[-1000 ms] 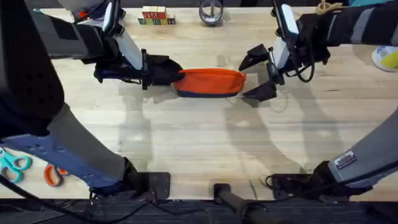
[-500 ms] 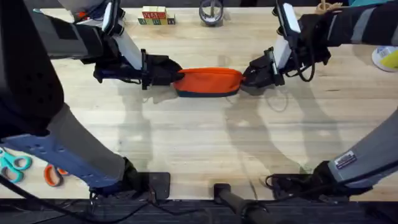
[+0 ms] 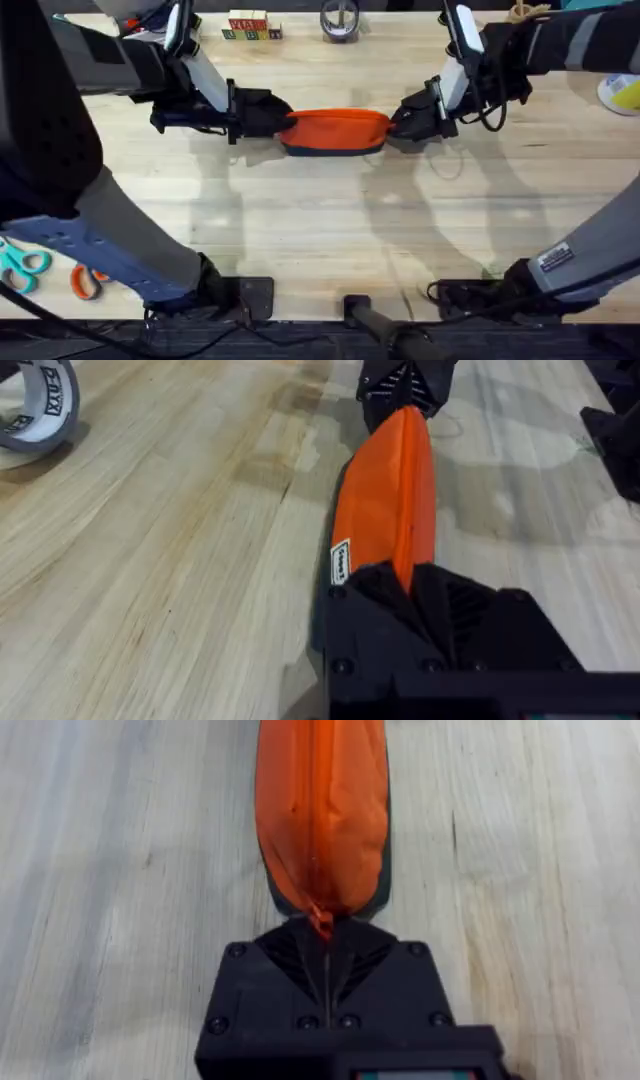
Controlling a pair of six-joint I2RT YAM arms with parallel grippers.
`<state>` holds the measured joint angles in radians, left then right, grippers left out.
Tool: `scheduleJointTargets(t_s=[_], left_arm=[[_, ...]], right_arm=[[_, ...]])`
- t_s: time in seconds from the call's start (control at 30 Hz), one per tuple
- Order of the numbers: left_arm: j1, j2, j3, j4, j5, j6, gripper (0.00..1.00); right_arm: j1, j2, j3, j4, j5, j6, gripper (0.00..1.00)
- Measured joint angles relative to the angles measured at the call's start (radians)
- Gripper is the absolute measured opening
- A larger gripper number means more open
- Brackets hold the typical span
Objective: Unzip the bag, pick up the pens from the table one at a time and place them inside, then zip the bag closed.
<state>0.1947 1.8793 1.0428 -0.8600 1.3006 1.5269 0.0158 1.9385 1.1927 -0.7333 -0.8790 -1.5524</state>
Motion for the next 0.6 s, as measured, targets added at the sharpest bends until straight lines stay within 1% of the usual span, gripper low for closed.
scheduleJointTargets(t_s=[0.13, 0.37, 0.6], left_arm=[[0.000, 0.000, 0.000, 0.000, 0.000, 0.000, 0.041], [0.000, 0.000, 0.000, 0.000, -0.001, 0.000, 0.041], [0.000, 0.000, 0.000, -0.001, -0.003, 0.000, 0.041]], right_arm=[[0.000, 0.000, 0.000, -0.009, 0.000, 0.000, 0.030], [-0.001, 0.000, 0.001, -0.086, -0.001, 0.000, 0.028], [-0.001, 0.000, 0.001, -0.093, -0.002, 0.000, 0.029]])
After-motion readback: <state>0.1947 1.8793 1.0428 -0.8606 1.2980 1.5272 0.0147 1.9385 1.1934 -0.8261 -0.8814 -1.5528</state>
